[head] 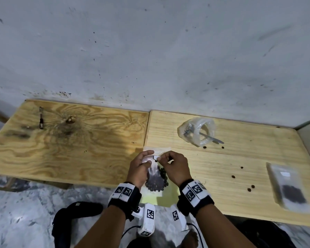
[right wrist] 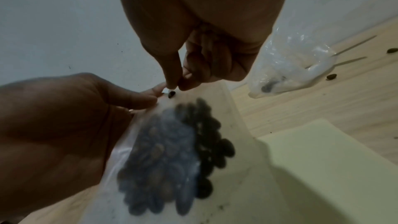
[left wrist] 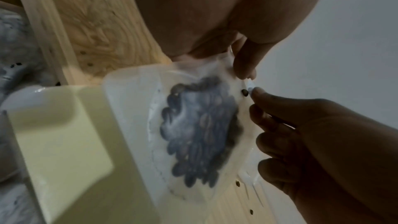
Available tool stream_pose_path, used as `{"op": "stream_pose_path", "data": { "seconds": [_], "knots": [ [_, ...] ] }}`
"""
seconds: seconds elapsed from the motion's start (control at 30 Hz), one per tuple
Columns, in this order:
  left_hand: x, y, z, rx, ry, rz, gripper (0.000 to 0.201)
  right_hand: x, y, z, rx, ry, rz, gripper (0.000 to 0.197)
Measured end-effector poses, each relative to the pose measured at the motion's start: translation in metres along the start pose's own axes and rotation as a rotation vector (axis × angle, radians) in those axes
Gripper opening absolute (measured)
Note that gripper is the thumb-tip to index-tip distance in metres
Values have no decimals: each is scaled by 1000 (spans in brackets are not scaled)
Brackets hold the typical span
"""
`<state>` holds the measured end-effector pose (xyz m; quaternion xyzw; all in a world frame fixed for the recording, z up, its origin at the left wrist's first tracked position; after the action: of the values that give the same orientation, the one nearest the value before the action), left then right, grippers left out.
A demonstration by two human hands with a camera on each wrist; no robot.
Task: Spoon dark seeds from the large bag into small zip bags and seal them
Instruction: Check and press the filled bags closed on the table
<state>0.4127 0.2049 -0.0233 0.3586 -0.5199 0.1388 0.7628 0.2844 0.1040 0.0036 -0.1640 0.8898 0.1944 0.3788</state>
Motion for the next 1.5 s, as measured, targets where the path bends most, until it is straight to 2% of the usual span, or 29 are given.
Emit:
{"op": "stream_pose_path", "data": {
  "seconds": [0.13, 0.23, 0.47, 0.53, 0.67, 0.73, 0.83, 0.93, 1.13, 1.27, 1.5],
  "knots": [
    [0, 12, 21, -44, 29, -21, 45, 6, 6, -15, 28, 119, 49, 14],
    [2, 21, 32, -54, 67, -13, 37, 9, 13, -24, 34, 210, 57, 12],
    [-7, 25, 40, 10, 27, 46, 21, 15, 21, -35, 20, 237, 35, 11],
    [-9, 25, 40, 34, -3, 62, 20, 17, 22, -39, 36, 219, 51, 13],
    [-11, 26, 41, 67, -38, 53, 21, 26, 22, -48, 135, 155, 114, 41],
    [-11, 25, 42, 69, -46, 40, 21, 34, 22, -48, 110, 55, 191, 50],
    [-13, 23, 44, 60, -64, 20, 24, 48, 21, -42, 40, -100, 293, 51],
    [-18, 21, 48, 43, -75, -1, 27, 58, 20, -37, 33, -120, 340, 48],
    [-26, 18, 47, 48, 31, -82, 31, 55, 20, -35, 31, -120, 229, 45],
    [-25, 18, 46, 38, 44, -81, 33, 51, 19, -37, 32, -39, 177, 43],
    [-33, 13, 40, 76, 61, -97, 35, 42, 25, -38, 124, 93, 70, 31]
  ]
}}
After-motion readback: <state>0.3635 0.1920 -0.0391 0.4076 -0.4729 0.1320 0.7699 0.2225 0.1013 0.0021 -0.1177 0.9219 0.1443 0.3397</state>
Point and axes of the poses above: each hand's wrist, its own y-axis away from the middle knuckle, its own z-axis out of the palm, x = y × z, the point moved 8 cm from there along -y, towards the middle knuckle, and after that the axes turned 12 degrees about y, right-handed, at the moved point
